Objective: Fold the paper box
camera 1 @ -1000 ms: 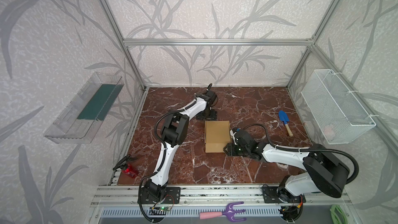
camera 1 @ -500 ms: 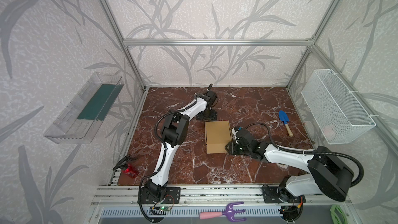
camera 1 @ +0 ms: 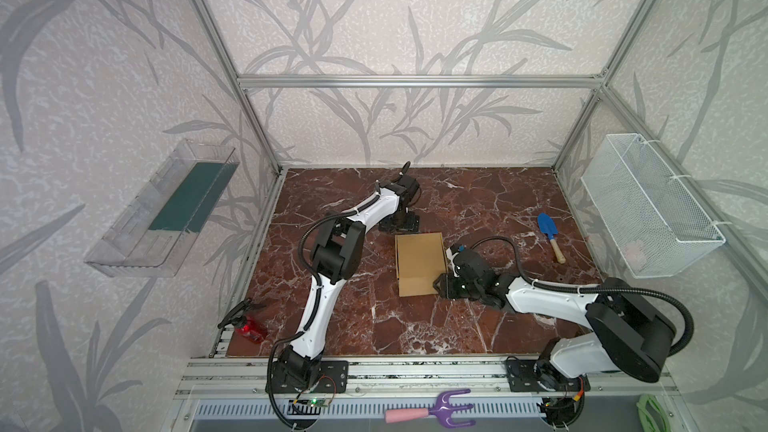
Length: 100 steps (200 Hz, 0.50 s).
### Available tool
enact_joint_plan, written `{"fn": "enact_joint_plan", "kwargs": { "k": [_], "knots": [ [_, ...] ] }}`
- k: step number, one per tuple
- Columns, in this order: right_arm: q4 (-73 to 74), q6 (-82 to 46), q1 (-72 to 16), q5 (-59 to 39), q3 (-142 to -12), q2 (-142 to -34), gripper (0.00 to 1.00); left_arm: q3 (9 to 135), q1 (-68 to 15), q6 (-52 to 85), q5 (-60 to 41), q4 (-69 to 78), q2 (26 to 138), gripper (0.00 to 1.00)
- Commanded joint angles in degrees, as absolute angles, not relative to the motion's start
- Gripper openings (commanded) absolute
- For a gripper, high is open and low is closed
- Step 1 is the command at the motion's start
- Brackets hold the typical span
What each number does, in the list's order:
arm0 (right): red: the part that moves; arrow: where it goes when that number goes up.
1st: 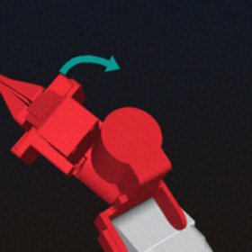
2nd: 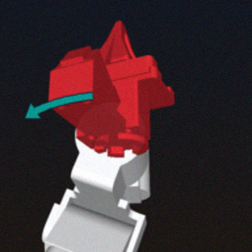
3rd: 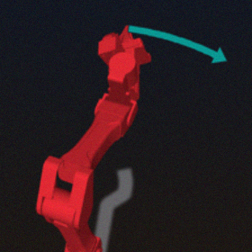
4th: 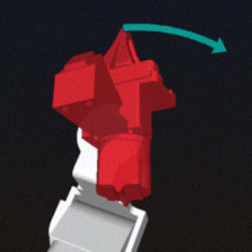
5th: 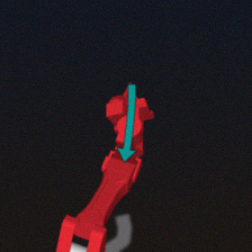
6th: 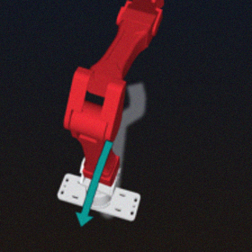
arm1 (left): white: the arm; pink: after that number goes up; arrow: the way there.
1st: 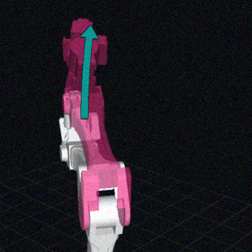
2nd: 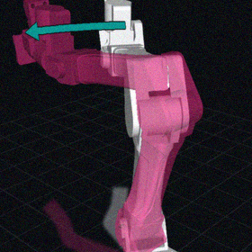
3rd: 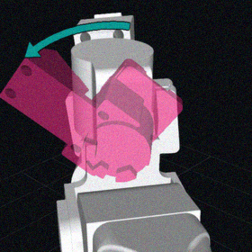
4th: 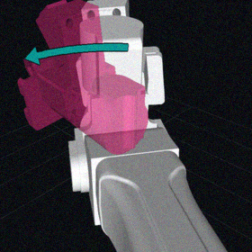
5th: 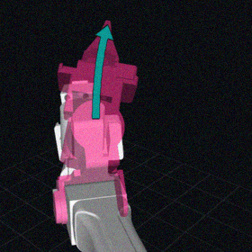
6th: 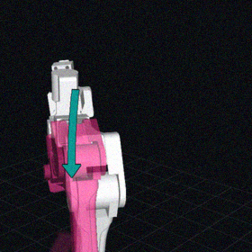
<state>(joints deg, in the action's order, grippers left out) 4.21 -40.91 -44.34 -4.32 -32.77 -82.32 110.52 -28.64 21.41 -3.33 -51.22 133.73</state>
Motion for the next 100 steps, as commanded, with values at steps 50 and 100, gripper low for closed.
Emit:
{"fn": "enact_joint_plan", "kwargs": {
  "k": [50,100],
  "knots": [
    [-0.13,-41.20,-43.86,-0.72,-30.82,-75.94,0.52,110.54,-29.76,19.86,-5.36,-55.38,137.10,0.90],
    [-0.54,-42.12,-44.03,-2.55,-28.86,-74.64,0.52,110.82,-29.75,19.71,-5.53,-55.72,137.11,0.90]
  ]
}}
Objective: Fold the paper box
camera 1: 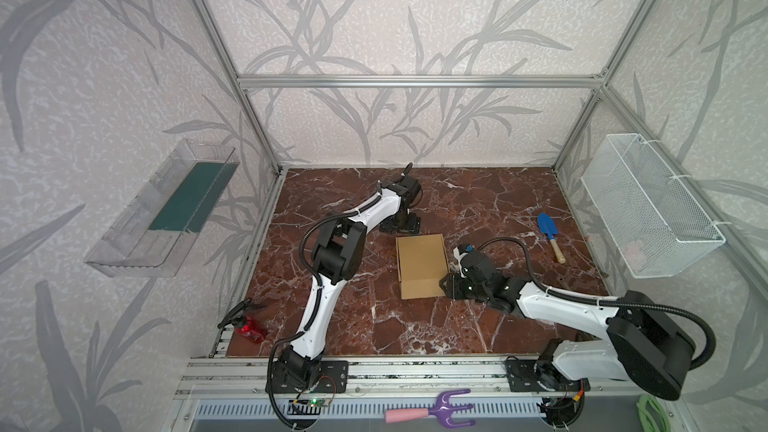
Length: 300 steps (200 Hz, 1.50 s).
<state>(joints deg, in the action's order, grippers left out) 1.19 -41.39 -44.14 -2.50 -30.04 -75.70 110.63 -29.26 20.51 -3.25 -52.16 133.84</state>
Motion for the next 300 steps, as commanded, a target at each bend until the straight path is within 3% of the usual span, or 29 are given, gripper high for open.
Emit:
{"fn": "enact_joint_plan", "kwargs": {
  "k": [1,57,122,178,237,300],
  "knots": [
    [-0.62,-42.15,-44.03,-2.55,-28.80,-74.59,0.52,110.82,-29.73,19.70,-5.53,-55.72,137.11,0.90],
    [-1.56,-42.56,-45.18,-1.04,-26.72,-71.98,0.52,111.01,-29.76,19.48,-5.55,-55.90,137.30,0.90],
    [-2.10,-40.88,-45.18,0.63,-30.01,-76.38,0.52,110.84,-29.84,19.51,-5.89,-55.99,137.42,0.90],
    [-9.05,-41.09,-46.98,2.48,-32.21,-68.19,0.51,111.11,-29.92,19.43,-5.90,-56.16,137.46,0.90],
    [-19.17,-40.07,-58.19,13.09,-42.02,-68.79,0.56,111.49,-29.88,19.41,-5.93,-56.34,137.77,0.90],
    [-26.07,-36.99,-71.96,23.25,-56.38,-83.76,0.65,111.28,-29.89,19.34,-6.14,-56.17,138.15,0.90]
  ]
}}
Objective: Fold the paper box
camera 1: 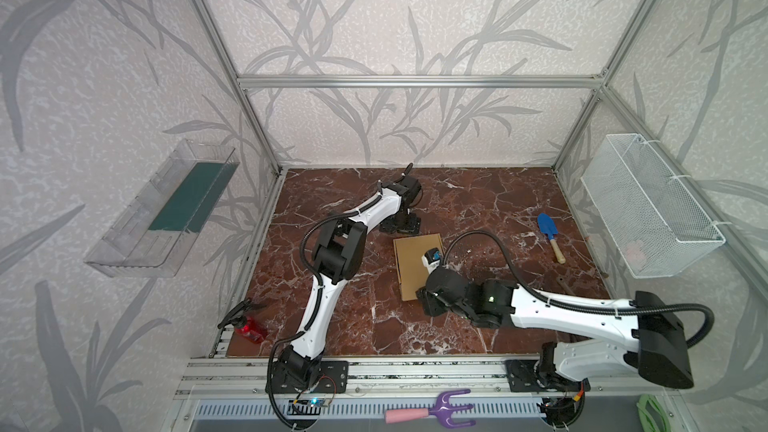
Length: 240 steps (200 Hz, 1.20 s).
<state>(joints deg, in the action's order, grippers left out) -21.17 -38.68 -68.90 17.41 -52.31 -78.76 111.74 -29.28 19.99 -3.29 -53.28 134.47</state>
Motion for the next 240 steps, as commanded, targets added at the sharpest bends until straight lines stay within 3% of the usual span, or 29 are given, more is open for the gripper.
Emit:
{"fn": "enact_joint_plan", "kwargs": {
  "k": [1,111,240],
  "knots": [
    [-26.22,-36.99,-72.10,23.49,-56.62,-84.02,0.65,111.32,-29.93,19.34,-6.14,-56.17,138.11,0.90],
    [-32.32,-35.47,-75.78,31.08,-68.68,-100.88,0.71,111.32,-29.80,18.98,-5.98,-56.13,138.01,0.90],
    [-34.53,-34.45,-74.62,34.78,-72.06,-107.56,0.72,111.60,-29.86,18.28,-5.93,-56.43,138.10,0.90]
  ]
}}
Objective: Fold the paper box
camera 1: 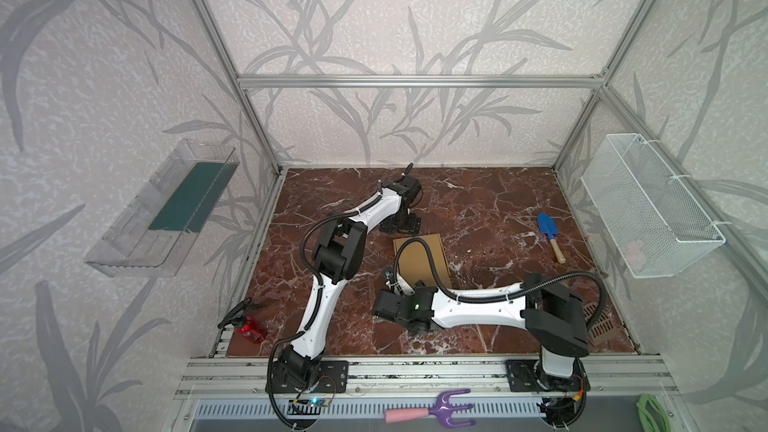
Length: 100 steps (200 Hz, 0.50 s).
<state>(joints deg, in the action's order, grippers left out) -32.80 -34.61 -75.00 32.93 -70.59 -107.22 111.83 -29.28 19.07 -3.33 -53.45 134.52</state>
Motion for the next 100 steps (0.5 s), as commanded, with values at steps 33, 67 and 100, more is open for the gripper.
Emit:
{"fn": "enact_joint_plan", "kwargs": {
  "k": [33,67,100],
  "knots": [
    [-35.74,-34.61,-74.43,35.85,-72.51,-107.54,0.72,111.80,-29.79,18.19,-5.83,-56.60,138.26,0.90],
    [-36.13,-34.88,-74.14,36.03,-72.30,-106.51,0.70,111.80,-29.80,18.19,-5.56,-56.52,137.95,0.90],
    [-33.03,-34.97,-73.83,32.61,-69.57,-101.82,0.71,111.63,-29.54,18.26,-4.36,-56.16,135.67,0.90]
  ]
}}
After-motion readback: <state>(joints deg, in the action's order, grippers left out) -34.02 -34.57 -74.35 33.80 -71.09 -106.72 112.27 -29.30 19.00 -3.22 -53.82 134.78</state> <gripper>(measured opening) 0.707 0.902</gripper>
